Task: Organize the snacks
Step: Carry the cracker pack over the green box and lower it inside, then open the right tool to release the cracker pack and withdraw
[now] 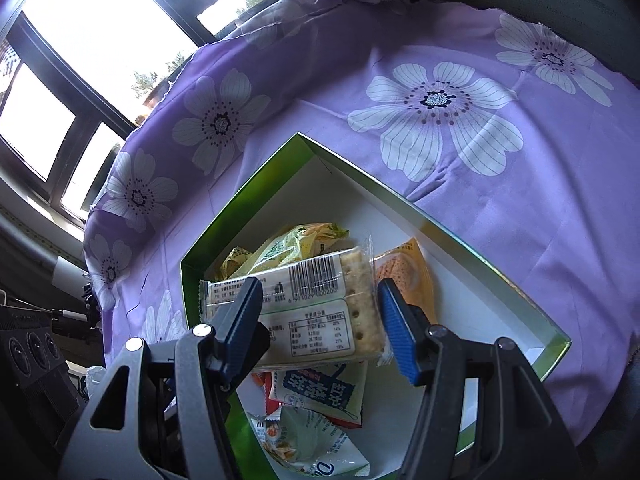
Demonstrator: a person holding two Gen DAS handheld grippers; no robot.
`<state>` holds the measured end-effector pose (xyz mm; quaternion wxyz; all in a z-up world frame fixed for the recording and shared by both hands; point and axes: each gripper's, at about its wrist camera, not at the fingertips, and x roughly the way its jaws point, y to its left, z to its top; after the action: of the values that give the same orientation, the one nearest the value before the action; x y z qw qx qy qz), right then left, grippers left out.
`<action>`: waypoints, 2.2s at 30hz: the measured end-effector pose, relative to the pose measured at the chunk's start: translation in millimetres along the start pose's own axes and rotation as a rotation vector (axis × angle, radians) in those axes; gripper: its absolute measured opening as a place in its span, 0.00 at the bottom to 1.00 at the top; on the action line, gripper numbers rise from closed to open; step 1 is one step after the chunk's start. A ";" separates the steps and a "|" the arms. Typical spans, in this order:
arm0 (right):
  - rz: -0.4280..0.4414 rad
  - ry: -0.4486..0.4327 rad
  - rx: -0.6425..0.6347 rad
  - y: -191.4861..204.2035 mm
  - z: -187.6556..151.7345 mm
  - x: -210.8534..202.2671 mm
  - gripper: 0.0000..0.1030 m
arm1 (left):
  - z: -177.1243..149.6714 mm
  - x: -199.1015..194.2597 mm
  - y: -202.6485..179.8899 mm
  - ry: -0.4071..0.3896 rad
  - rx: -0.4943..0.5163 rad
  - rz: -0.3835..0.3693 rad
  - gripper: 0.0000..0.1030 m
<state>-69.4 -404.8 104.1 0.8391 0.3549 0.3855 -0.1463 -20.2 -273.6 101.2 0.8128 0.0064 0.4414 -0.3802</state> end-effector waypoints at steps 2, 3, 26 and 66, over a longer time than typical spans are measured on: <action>-0.008 0.006 0.005 -2.2 0.3 1.7 0.59 | -0.8 2.4 0.3 0.004 0.001 -0.004 0.44; -0.012 0.009 0.008 -3.5 0.2 2.5 0.59 | -1.2 3.6 1.0 0.010 0.000 -0.005 0.44; -0.048 0.070 0.040 -11.2 1.0 15.7 0.61 | -2.7 16.9 5.7 0.059 -0.041 0.000 0.44; -0.086 0.007 -0.004 -0.6 0.0 7.8 0.90 | -2.1 -13.0 -2.0 0.002 0.014 0.124 0.53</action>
<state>-64.5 -405.0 98.0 0.8314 0.3367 0.4035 -0.1804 -27.1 -266.3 109.9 0.8341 0.0399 0.4383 -0.3325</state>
